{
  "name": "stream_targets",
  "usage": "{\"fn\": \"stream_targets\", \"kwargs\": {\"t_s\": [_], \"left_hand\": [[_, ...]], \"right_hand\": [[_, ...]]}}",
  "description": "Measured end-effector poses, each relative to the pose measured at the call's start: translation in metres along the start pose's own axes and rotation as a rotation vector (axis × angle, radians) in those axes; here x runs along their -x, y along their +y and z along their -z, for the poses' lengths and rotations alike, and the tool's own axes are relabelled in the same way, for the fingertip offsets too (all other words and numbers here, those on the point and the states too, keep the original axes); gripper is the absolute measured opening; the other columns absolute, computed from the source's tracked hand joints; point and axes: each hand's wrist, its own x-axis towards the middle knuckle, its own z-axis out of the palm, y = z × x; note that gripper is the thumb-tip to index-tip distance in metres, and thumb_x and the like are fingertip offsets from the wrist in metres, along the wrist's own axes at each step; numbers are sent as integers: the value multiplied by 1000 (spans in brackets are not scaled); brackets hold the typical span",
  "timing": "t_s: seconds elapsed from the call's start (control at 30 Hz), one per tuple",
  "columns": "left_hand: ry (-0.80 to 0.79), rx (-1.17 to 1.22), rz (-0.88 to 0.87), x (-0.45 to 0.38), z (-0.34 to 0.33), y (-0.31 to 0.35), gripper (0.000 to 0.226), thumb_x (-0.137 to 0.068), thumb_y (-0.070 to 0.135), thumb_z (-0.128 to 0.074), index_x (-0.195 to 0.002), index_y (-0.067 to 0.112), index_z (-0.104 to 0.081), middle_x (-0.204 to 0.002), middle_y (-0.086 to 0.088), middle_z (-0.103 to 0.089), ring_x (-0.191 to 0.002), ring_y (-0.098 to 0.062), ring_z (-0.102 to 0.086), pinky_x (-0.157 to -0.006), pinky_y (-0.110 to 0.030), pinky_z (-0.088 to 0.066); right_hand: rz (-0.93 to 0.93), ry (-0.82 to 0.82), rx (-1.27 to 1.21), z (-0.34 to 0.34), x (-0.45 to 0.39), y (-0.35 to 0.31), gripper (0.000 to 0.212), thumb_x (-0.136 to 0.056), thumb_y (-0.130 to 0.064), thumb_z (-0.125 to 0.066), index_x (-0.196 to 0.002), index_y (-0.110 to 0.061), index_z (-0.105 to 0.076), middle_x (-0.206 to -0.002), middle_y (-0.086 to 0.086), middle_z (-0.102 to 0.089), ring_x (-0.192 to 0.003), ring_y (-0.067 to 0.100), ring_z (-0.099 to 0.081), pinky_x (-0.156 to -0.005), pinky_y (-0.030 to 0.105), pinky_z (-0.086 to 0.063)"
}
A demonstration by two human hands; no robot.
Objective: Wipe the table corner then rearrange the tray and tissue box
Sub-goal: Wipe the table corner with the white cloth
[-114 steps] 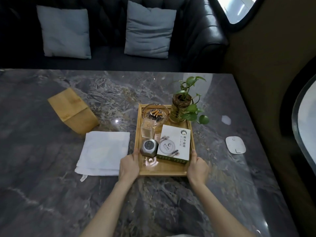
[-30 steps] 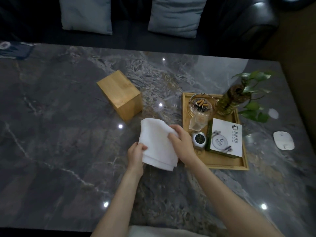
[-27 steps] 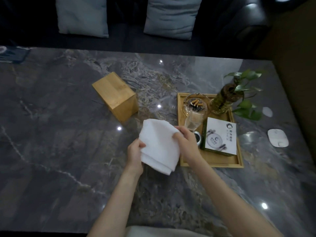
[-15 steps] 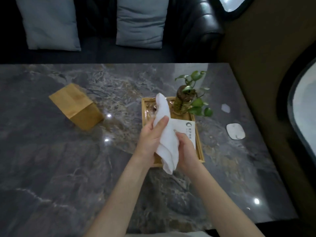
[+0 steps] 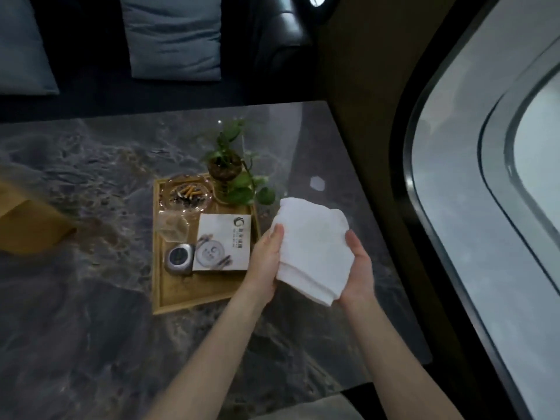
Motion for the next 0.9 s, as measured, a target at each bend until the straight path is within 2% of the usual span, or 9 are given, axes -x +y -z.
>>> {"fn": "stream_targets", "kwargs": {"t_s": [0.07, 0.2, 0.3, 0.37, 0.47, 0.63, 0.77, 0.83, 0.9], "left_hand": [[21, -161, -24, -10, -7, -6, 34, -91, 42, -46, -114, 20, -59, -111, -7, -67, -102, -27, -63, -92, -46, -50], [41, -447, -22, -32, -26, -9, 32, -94, 38, -39, -108, 16, -57, -96, 1, -60, -88, -18, -56, -69, -29, -44], [131, -656, -167, -51, -34, -8, 36, -97, 35, -33, -107, 14, -60, -103, -1, -61, -94, -15, -54, -78, -29, -38], [224, -814, -286, -68, -38, -7, 37, -98, 30, -31, -118, 12, -57, -118, -5, -58, -106, -16, -51, -88, -29, -37], [302, -1093, -392, -98, -37, -11, 44, -98, 30, -28, -137, 12, -39, -146, -6, -39, -135, -20, -33, -110, -35, -25], [324, -1454, -373, -138, -31, -22, 54, -98, 34, -21, -147, 13, -12, -158, -3, -6, -146, -17, 0, -116, -37, 2], [382, -1552, -331, -158, -28, -30, 56, -98, 37, -15, -147, 12, -4, -158, -4, 4, -145, -17, 7, -109, -32, 15], [400, -1558, -314, -163, -28, -35, 62, -92, 43, -3, -147, 13, -4, -158, -4, 4, -145, -16, 7, -109, -33, 16], [425, -1578, -319, -165, -28, -40, 71, -84, 46, 8, -146, 14, -2, -158, -3, 3, -145, -15, 6, -110, -34, 15]], "right_hand": [[-32, -90, -73, 6, 0, -20, 43, -84, -38, -50, -113, -8, -60, -97, 16, -72, -80, 33, -71, -71, 44, -58], [-8, -117, -56, 16, -8, -55, 42, -82, -37, -52, -106, -5, -65, -97, 17, -73, -80, 33, -72, -70, 48, -56], [9, -157, 28, 12, -21, -83, 47, -90, -42, -43, -103, -6, -71, -104, 15, -72, -87, 31, -71, -81, 46, -53], [42, -154, 86, 6, -30, -106, 46, -89, -42, -43, -103, -7, -70, -103, 14, -71, -89, 31, -69, -86, 41, -52], [95, -159, 192, -9, -43, -136, 47, -86, -42, -42, -103, -9, -69, -101, 13, -69, -95, 30, -63, -89, 40, -47], [270, 19, 506, -36, -66, -173, 32, -90, -41, -47, -103, -15, -60, -107, 8, -64, -107, 28, -58, -104, 43, -40], [428, 72, 953, -52, -87, -179, 41, -94, -39, -43, -125, -14, -51, -111, -1, -55, -100, 16, -54, -89, 31, -43], [491, 12, 1080, -55, -104, -170, 28, -96, -36, -42, -112, -21, -58, -101, -3, -61, -93, 12, -57, -85, 25, -46], [516, -7, 1198, -57, -122, -157, 23, -97, -32, -41, -103, -19, -60, -96, 2, -64, -94, 19, -59, -79, 17, -43]]}}
